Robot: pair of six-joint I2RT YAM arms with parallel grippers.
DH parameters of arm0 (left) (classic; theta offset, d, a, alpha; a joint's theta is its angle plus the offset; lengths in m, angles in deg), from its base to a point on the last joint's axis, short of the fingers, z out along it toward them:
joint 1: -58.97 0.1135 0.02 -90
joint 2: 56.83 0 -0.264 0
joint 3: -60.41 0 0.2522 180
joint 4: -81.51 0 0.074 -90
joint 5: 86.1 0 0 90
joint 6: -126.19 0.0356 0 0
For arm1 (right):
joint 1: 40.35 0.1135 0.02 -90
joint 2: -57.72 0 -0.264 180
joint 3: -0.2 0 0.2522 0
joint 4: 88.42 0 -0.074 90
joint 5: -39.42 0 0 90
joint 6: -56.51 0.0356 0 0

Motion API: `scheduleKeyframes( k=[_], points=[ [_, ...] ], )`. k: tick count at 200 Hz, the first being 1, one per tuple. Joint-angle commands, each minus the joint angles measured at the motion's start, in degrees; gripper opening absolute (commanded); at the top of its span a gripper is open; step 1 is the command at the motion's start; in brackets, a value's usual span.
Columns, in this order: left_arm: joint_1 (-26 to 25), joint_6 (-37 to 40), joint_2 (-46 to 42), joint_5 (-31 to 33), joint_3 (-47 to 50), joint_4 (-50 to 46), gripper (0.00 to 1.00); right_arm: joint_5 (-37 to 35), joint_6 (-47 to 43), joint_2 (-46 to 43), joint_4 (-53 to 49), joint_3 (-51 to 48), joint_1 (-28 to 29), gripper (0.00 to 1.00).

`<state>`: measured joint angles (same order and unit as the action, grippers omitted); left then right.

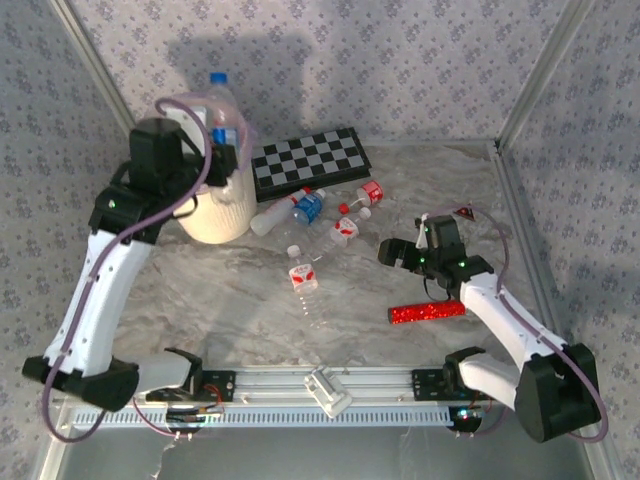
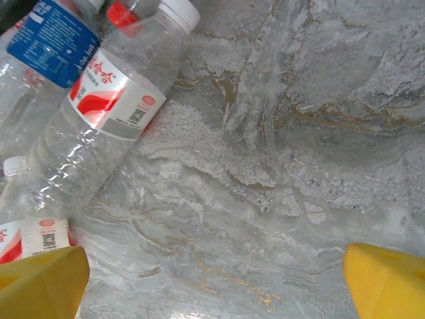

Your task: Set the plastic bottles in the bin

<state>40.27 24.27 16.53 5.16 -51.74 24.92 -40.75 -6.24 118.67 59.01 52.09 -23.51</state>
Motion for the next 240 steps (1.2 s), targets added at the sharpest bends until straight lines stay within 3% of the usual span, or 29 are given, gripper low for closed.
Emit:
scheduleKeyframes(
  k=[1,43,87,205,225,240],
  points=[
    [6.06,3.19,4.44,-2.55,-4.88,2.66,0.00,-0.41,0.18,-2.55,-2.69,-0.46,-0.16,1.00],
    [13.22,6.09,14.02,-4.45,-12.71,-0.23,0.00,-0.24,0.02,-4.95,-4.47,-1.22,-0.65,1.00],
    [16.35,15.17,26.50,-14.81,-21.90,-13.71,0.00,0.10,-0.70,-5.66,-5.52,-0.84,-1.11,1.00],
    [17.96,16.59,31.11,-15.40,-4.46,-6.56,0.00,0.73,-1.58,-4.88,-6.00,-0.51,-1.65,1.00],
    [17.91,16.17,32.10,-15.95,-2.93,-4.90,0.06,0.81,-1.58,-4.69,-5.92,-0.42,-1.72,1.00],
    [17.92,15.27,32.58,-16.55,-1.43,-2.89,0.15,0.90,-1.49,-4.71,-5.90,-0.50,-1.68,1.00]
  ],
)
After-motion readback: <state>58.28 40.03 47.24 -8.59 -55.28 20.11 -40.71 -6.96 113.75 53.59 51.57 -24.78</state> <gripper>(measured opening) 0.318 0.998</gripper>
